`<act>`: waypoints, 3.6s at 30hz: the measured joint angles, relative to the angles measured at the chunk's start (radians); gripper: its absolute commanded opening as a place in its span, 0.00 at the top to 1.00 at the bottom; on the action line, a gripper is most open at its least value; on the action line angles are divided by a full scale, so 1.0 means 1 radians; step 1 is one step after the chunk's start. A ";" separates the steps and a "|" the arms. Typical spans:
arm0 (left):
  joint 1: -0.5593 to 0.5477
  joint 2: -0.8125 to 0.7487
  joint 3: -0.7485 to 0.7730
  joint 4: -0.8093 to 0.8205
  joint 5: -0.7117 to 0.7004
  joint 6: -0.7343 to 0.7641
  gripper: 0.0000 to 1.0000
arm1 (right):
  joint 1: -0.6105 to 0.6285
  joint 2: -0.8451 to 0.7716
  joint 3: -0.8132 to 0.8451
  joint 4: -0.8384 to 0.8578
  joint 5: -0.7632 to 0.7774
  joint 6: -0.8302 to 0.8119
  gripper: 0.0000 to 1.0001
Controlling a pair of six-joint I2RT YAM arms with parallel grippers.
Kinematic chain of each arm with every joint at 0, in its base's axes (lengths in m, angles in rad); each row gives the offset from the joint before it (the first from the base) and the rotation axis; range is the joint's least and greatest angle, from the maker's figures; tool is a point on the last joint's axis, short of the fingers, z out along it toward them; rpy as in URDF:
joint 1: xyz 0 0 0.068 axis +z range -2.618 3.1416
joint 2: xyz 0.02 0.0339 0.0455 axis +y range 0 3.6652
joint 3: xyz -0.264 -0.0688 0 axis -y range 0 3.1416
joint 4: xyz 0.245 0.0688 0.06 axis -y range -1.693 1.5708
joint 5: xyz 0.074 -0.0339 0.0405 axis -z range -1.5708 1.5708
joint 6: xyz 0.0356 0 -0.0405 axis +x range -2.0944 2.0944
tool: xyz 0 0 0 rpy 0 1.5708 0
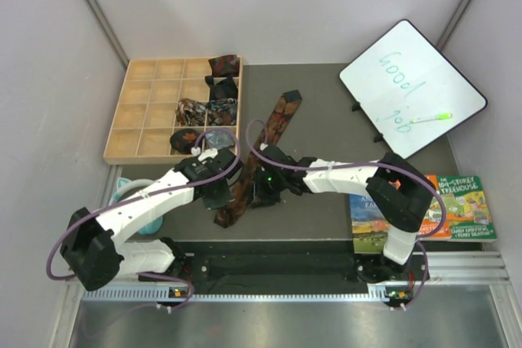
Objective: Roll the ties
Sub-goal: Roll the tie at the center of the board.
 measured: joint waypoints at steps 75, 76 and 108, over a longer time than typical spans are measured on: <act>0.108 0.180 0.052 0.084 0.051 0.043 0.65 | -0.001 -0.336 -0.438 -0.006 0.199 -0.099 0.82; 0.110 0.182 0.052 0.090 0.056 0.045 0.56 | -0.001 -0.336 -0.440 -0.003 0.198 -0.099 0.82; 0.297 -0.188 0.009 0.040 0.048 0.134 0.25 | 0.055 -0.212 0.024 -0.036 0.071 -0.195 0.67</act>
